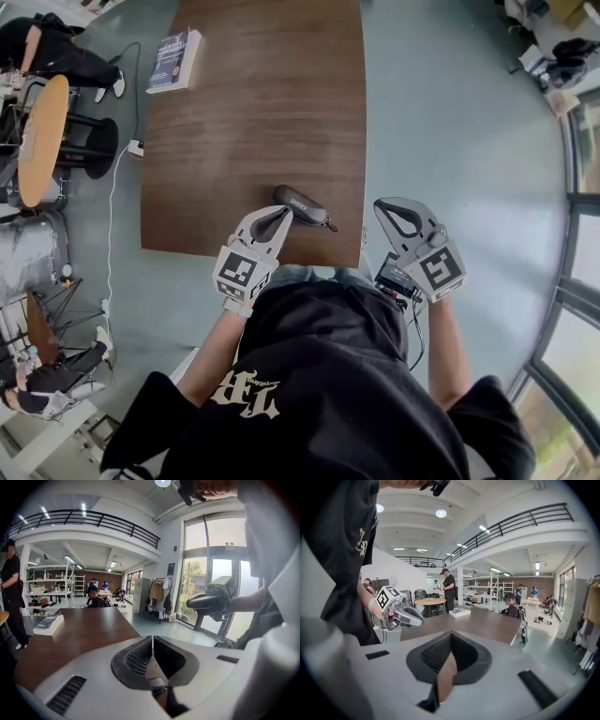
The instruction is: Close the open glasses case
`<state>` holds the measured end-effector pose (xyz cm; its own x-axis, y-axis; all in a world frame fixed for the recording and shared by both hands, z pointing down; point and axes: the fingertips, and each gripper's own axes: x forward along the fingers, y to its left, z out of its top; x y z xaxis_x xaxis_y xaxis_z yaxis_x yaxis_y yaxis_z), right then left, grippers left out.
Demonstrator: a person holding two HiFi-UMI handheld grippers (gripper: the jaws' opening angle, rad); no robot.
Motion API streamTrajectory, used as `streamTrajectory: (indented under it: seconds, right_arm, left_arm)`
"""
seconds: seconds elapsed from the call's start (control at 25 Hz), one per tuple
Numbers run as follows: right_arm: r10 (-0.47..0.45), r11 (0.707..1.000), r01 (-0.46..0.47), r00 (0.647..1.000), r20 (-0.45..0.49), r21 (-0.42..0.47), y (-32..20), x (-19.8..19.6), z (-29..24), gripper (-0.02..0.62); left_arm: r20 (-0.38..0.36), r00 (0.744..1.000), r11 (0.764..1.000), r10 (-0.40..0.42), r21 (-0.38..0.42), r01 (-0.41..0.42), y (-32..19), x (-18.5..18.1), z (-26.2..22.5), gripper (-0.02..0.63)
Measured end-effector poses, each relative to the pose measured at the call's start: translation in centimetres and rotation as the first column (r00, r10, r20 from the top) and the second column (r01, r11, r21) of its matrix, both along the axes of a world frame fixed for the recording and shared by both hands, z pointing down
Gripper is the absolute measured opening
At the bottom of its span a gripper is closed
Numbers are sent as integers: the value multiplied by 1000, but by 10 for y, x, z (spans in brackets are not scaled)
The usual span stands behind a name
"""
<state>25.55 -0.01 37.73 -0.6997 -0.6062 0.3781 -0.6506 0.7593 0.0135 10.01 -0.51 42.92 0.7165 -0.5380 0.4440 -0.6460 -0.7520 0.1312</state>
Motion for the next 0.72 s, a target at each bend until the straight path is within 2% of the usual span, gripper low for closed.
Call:
streamTrajectory:
  seconds: [0.32,0.72]
  right_arm:
    - [31,999,-31,999,23,19,-16,18,-18,-12]
    - [27,999,-27,1000,-11,35,-23,11,-23,-12]
  left_arm:
    - [-24,999,999,-49,11,49,-2,-3,-8,20]
    - [-40,995,996,-89,21,90,-6,-17,-9,20]
